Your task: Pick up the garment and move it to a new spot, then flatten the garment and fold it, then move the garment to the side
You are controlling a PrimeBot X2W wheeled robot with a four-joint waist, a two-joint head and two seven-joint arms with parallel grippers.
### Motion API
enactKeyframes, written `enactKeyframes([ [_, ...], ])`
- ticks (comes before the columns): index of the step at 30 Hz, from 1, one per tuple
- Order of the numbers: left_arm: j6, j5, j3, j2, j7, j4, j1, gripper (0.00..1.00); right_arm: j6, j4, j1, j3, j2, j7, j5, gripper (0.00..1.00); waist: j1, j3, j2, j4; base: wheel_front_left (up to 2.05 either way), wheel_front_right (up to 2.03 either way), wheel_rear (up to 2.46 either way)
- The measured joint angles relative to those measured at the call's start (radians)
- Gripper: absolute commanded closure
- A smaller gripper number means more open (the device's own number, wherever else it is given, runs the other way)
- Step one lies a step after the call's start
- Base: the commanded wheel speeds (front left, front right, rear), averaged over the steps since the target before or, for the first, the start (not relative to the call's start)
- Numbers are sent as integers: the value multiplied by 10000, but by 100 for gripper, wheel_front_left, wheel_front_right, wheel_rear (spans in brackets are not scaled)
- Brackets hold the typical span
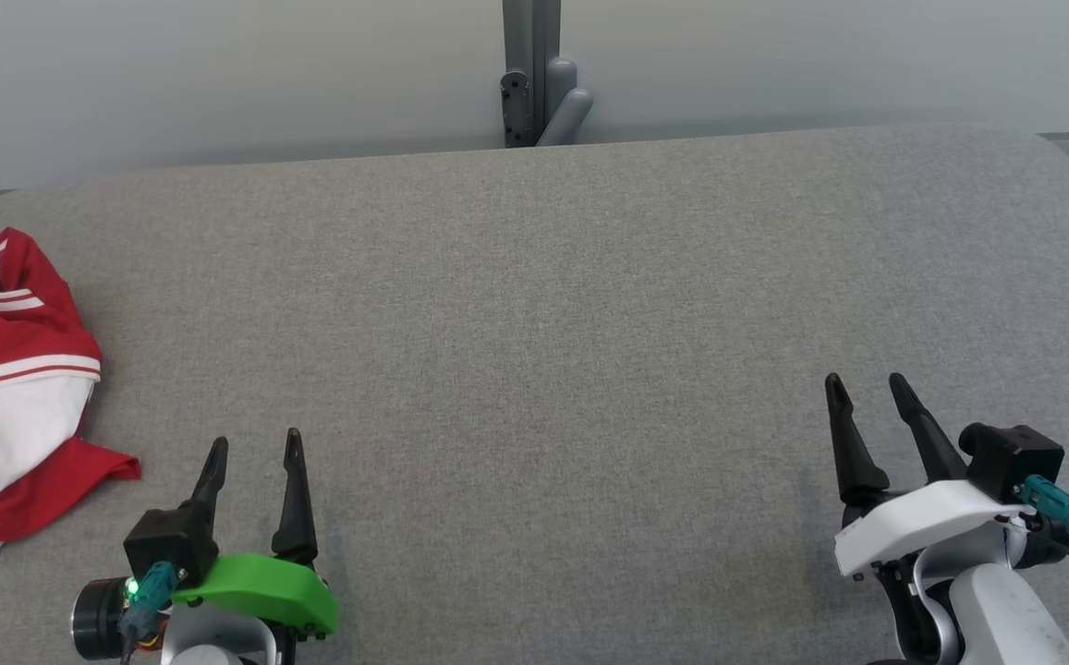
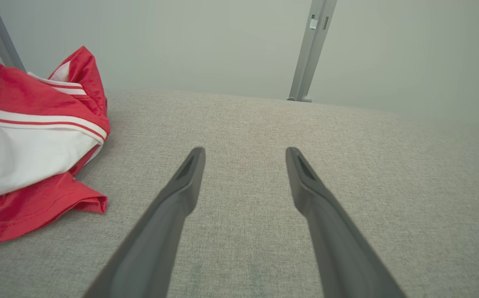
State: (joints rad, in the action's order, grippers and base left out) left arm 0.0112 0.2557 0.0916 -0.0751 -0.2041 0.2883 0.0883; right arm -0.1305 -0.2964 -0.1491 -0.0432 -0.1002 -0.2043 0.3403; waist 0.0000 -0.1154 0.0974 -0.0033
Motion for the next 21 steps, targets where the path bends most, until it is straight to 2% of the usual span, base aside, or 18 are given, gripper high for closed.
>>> enactKeyframes([
  [5,148,-343,-6,-12,-96,-21,-83,0,0,-17,8,199,82,-88,-589,0,0,9,0,0,0,0,0],
  [21,163,-1369,-82,19,-366,-19,-163,0,0,-13,28,345,184,-370,-1848,0,0,-33,0,-7,0,0,0],
])
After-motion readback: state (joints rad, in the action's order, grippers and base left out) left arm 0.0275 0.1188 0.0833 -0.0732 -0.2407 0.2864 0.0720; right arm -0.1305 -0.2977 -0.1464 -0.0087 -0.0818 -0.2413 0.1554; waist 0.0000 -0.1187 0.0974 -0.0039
